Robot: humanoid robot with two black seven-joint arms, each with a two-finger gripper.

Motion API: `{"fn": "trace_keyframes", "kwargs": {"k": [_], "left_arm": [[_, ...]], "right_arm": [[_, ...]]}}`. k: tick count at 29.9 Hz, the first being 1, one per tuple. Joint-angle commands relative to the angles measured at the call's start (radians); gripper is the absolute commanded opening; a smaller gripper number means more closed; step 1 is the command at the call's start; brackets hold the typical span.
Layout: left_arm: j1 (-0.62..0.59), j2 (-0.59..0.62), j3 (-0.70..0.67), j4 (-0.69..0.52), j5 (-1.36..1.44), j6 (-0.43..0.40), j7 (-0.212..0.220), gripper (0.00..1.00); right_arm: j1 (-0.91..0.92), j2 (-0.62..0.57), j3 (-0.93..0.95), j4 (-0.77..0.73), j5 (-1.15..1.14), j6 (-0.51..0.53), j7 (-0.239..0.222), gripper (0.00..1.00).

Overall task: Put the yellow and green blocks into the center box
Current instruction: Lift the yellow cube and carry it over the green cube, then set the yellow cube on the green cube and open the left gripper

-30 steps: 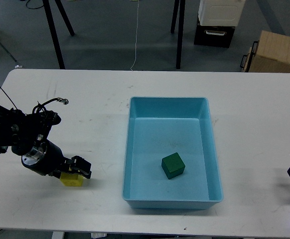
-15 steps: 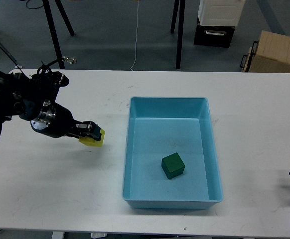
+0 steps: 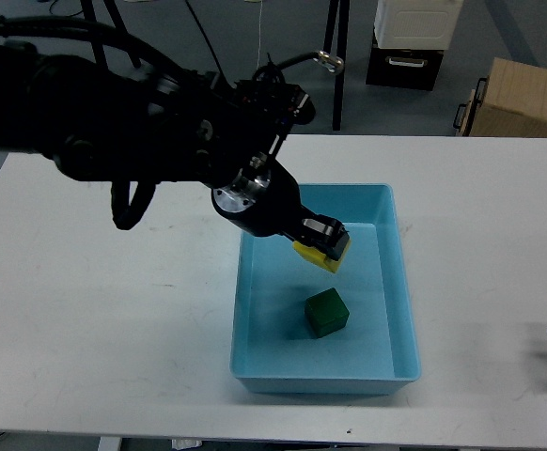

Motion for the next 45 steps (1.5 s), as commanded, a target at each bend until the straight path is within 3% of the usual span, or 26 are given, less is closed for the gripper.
{"fn": "trace_keyframes", "kwargs": {"k": [1, 11, 17, 26, 34, 40, 45], "left_arm": [[0.03, -0.011, 0.026, 0.008, 0.0, 0.0, -0.005, 0.0], [0.096, -0.011, 0.031, 0.037, 0.0, 0.0, -0.002, 0.0], [0.196, -0.011, 0.04, 0.126, 0.0, 0.0, 0.002, 0.01], [0.243, -0.011, 0.012, 0.138, 0.0, 0.0, -0.004, 0.27], [0.282, -0.011, 0.002, 0.163, 0.0, 0.0, -0.002, 0.77], [0.288, -0.011, -0.027, 0.169, 0.0, 0.0, -0.001, 0.91], [0.268, -0.011, -0.046, 0.233, 0.001, 0.0, -0.001, 0.96]], "right_arm": [[-0.002, 0.0, -0.002, -0.009, 0.0, 0.0, 0.0, 1.0], [0.001, 0.002, -0.012, -0.012, 0.0, 0.0, 0.0, 1.0], [0.001, -0.002, -0.008, -0.015, 0.0, 0.0, 0.0, 1.0], [0.001, -0.002, -0.009, -0.018, -0.003, 0.0, 0.0, 1.0], [0.001, -0.002, -0.012, -0.055, -0.005, 0.0, -0.002, 1.0], [0.003, 0.0, -0.012, -0.053, -0.005, 0.0, -0.002, 1.0], [0.003, 0.0, -0.011, -0.053, -0.005, 0.0, -0.002, 1.0]]}}
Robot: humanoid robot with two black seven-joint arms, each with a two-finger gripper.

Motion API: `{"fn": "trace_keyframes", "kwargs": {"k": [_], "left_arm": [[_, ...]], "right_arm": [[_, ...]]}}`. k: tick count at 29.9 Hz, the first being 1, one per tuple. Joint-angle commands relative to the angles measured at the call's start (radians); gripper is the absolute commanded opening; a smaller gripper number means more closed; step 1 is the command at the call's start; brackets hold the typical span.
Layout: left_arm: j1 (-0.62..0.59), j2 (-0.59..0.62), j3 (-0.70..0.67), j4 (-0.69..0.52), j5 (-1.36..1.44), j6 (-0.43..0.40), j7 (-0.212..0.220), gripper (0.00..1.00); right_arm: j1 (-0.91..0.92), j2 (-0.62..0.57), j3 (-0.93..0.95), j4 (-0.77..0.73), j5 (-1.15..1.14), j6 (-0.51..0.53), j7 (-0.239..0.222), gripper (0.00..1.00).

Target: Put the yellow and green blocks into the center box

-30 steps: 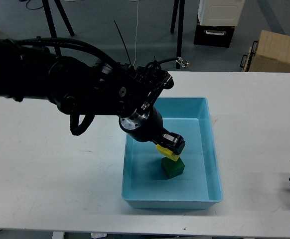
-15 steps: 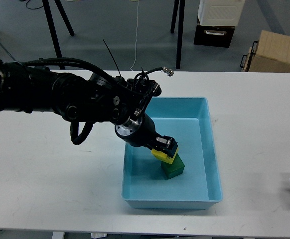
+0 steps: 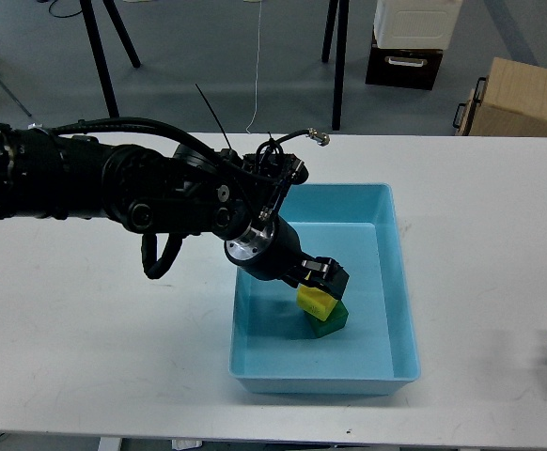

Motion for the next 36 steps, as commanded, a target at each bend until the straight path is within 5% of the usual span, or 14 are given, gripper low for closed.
{"fn": "trace_keyframes", "kwargs": {"k": [1, 8, 14, 18, 26, 36], "left_arm": [[-0.031, 0.0, -0.016, 0.081, 0.001, 0.0, -0.001, 0.96], [-0.071, 0.0, -0.261, 0.289, -0.003, 0.0, -0.006, 0.99], [0.012, 0.002, -0.586, 0.355, -0.002, 0.0, -0.015, 0.99], [0.064, 0.124, -0.746, 0.357, -0.014, 0.0, -0.027, 0.99], [0.266, 0.32, -1.024, 0.369, -0.095, 0.0, -0.079, 0.99], [0.676, 0.364, -1.608, 0.421, -0.114, 0.0, -0.081, 0.99]], "right_arm": [[0.0, 0.0, 0.001, 0.0, 0.0, 0.0, 0.0, 1.0], [0.012, -0.006, 0.003, 0.012, 0.0, 0.0, 0.0, 1.0], [0.075, -0.052, 0.004, 0.017, 0.002, 0.0, 0.002, 1.0], [0.098, -0.072, 0.009, 0.046, 0.002, 0.0, 0.003, 1.0], [0.185, -0.113, 0.009, 0.074, 0.002, 0.0, 0.005, 1.0], [0.253, -0.123, 0.011, 0.066, 0.002, 0.0, 0.005, 1.0]]}}
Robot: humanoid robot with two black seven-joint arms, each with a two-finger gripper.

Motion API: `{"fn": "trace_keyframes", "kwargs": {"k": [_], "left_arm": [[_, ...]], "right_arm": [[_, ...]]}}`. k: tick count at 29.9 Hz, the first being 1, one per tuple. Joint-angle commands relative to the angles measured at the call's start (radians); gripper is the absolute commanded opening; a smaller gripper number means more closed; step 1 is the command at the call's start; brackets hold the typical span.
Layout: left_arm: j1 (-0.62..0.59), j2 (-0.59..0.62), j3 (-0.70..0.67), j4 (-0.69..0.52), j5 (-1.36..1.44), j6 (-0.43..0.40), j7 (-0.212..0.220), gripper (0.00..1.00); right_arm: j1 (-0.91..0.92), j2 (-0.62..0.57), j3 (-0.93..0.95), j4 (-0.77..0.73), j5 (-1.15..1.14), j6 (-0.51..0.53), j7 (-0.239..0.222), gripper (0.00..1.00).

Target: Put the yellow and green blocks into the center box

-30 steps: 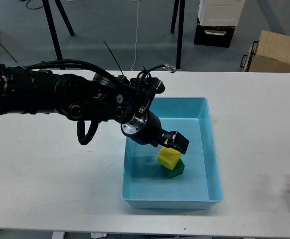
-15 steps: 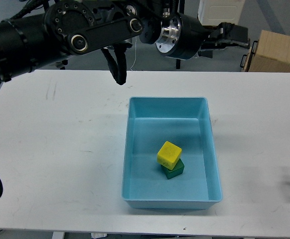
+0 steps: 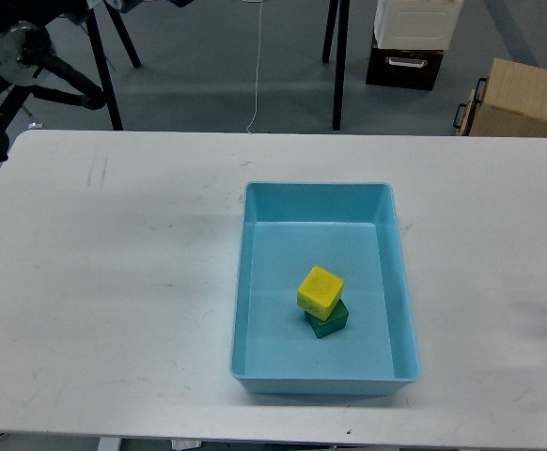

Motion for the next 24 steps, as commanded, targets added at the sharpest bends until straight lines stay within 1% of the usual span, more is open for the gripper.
{"fn": "trace_keyframes", "kwargs": {"k": [1, 3, 5, 7, 10, 12, 15, 17, 19, 21, 24], "left_arm": [[0.153, 0.022, -0.21, -0.003, -0.01, 0.0, 0.0, 0.99], [0.24, 0.03, -0.337, -0.012, -0.031, 0.0, 0.001, 0.99], [0.334, 0.032, -0.448, -0.062, -0.057, 0.0, 0.001, 0.99], [0.443, 0.033, -0.538, -0.149, -0.074, 0.0, 0.001, 0.99], [0.615, 0.03, -0.64, -0.297, -0.076, 0.0, 0.003, 0.99], [0.707, 0.012, -0.725, -0.375, -0.077, 0.0, 0.003, 0.99], [0.837, -0.053, -0.847, -0.472, -0.079, 0.0, 0.005, 0.99], [0.932, -0.073, -0.89, -0.567, -0.079, 0.0, 0.005, 0.99], [1.052, -0.079, -0.899, -0.663, -0.079, 0.0, 0.006, 0.99], [1.153, -0.097, -0.905, -0.731, -0.079, 0.0, 0.006, 0.99], [1.265, -0.134, -0.93, -0.773, -0.097, 0.0, 0.006, 0.99]], "right_arm": [[0.005, -0.001, 0.002, -0.007, 0.0, 0.0, 0.001, 1.0], [0.005, -0.004, 0.002, -0.004, 0.0, 0.0, -0.001, 1.0], [0.002, -0.001, -0.005, 0.003, -0.002, 0.0, -0.001, 1.0], [-0.004, 0.005, -0.004, 0.003, -0.002, 0.0, -0.001, 1.0], [-0.016, 0.014, 0.004, 0.002, -0.002, 0.0, -0.001, 1.0], [-0.044, 0.02, 0.01, 0.005, 0.0, 0.0, 0.001, 1.0], [-0.113, 0.022, 0.013, 0.02, -0.002, 0.0, 0.016, 1.0], [-0.151, 0.033, 0.015, 0.046, -0.002, 0.0, 0.024, 1.0], [-0.184, 0.057, 0.015, 0.062, -0.003, 0.0, 0.024, 1.0], [-0.202, 0.07, 0.015, 0.063, -0.012, 0.0, 0.024, 1.0], [-0.214, 0.07, 0.025, 0.069, -0.02, 0.0, 0.024, 1.0]]}}
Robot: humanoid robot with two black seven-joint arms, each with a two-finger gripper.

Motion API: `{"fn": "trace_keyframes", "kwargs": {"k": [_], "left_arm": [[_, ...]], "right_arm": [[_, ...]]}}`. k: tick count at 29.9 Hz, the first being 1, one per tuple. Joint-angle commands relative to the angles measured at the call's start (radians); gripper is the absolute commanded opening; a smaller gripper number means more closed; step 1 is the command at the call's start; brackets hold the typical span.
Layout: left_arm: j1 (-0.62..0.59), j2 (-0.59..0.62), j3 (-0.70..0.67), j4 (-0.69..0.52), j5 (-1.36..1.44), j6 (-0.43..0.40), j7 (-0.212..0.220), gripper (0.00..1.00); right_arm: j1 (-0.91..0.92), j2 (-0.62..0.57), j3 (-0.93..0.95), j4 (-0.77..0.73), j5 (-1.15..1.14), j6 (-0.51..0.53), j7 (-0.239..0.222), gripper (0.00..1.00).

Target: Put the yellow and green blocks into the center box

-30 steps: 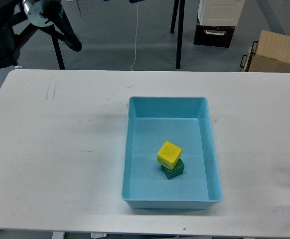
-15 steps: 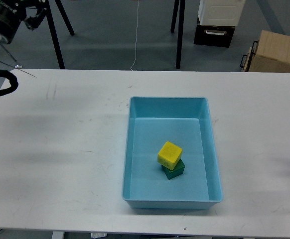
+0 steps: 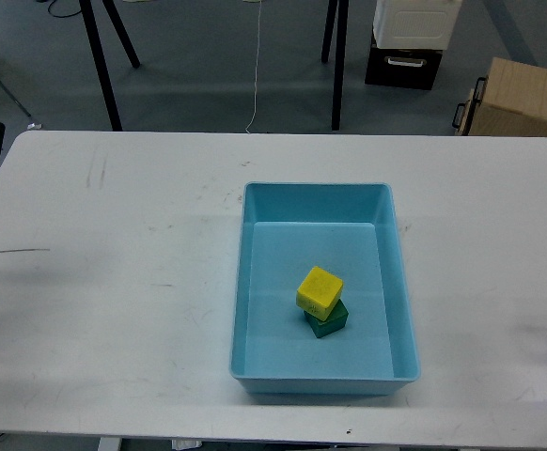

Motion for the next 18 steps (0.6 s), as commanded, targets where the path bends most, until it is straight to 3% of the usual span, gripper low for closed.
{"fn": "trace_keyframes", "kwargs": {"k": [1, 6, 18], "left_arm": [[0.152, -0.039, -0.026, -0.057, -0.038, 0.0, 0.002, 0.99], [0.287, -0.044, 0.006, -0.096, -0.117, 0.0, 0.008, 0.99], [0.402, -0.113, 0.078, -0.102, -0.14, 0.0, 0.006, 1.0]], "right_arm": [[-0.025, 0.004, 0.017, 0.015, -0.007, 0.0, 0.0, 1.0], [-0.065, -0.01, 0.067, 0.038, -0.008, 0.0, 0.0, 1.0], [-0.099, -0.035, 0.103, 0.093, -0.013, 0.0, 0.0, 1.0]]}}
